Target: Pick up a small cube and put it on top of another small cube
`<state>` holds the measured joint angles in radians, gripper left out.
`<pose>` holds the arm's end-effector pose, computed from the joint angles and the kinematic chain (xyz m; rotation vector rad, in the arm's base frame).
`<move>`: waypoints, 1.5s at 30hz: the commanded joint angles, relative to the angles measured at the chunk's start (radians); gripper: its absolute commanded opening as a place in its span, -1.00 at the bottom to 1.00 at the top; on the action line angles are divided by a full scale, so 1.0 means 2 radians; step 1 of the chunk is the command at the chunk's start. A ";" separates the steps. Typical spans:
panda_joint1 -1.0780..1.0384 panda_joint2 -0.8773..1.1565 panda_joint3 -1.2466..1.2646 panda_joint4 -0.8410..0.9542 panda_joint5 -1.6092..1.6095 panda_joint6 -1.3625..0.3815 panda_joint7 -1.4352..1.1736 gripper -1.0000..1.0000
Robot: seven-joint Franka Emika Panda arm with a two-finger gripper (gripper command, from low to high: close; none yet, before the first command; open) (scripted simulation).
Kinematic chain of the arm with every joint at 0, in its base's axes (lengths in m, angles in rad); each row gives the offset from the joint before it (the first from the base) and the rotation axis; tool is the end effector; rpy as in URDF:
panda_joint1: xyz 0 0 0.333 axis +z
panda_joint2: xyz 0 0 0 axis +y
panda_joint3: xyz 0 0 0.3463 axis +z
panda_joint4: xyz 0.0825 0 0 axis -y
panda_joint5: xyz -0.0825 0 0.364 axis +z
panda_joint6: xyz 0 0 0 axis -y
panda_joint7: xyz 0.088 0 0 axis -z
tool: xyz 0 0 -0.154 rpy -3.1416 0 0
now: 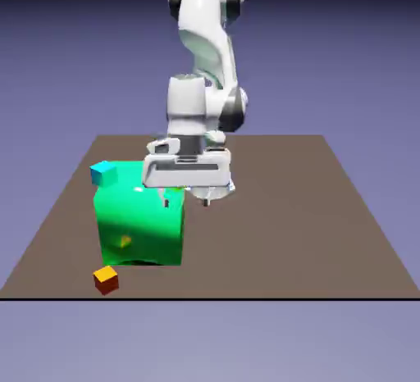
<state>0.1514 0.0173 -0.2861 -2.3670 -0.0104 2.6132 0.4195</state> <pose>0.5144 -0.0697 0.3403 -2.9852 0.8346 -0.3562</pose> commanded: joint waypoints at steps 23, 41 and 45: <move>0.102 0.417 -0.203 0.314 -0.007 -0.301 -0.228 0.00; 0.140 0.523 -0.246 0.407 -0.016 -0.389 -0.281 -1.00; 0.119 0.451 -0.212 0.379 -0.022 -0.435 -0.222 -1.00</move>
<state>0.3901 0.9190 -0.7105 -1.6094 -0.0529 1.7425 -0.0245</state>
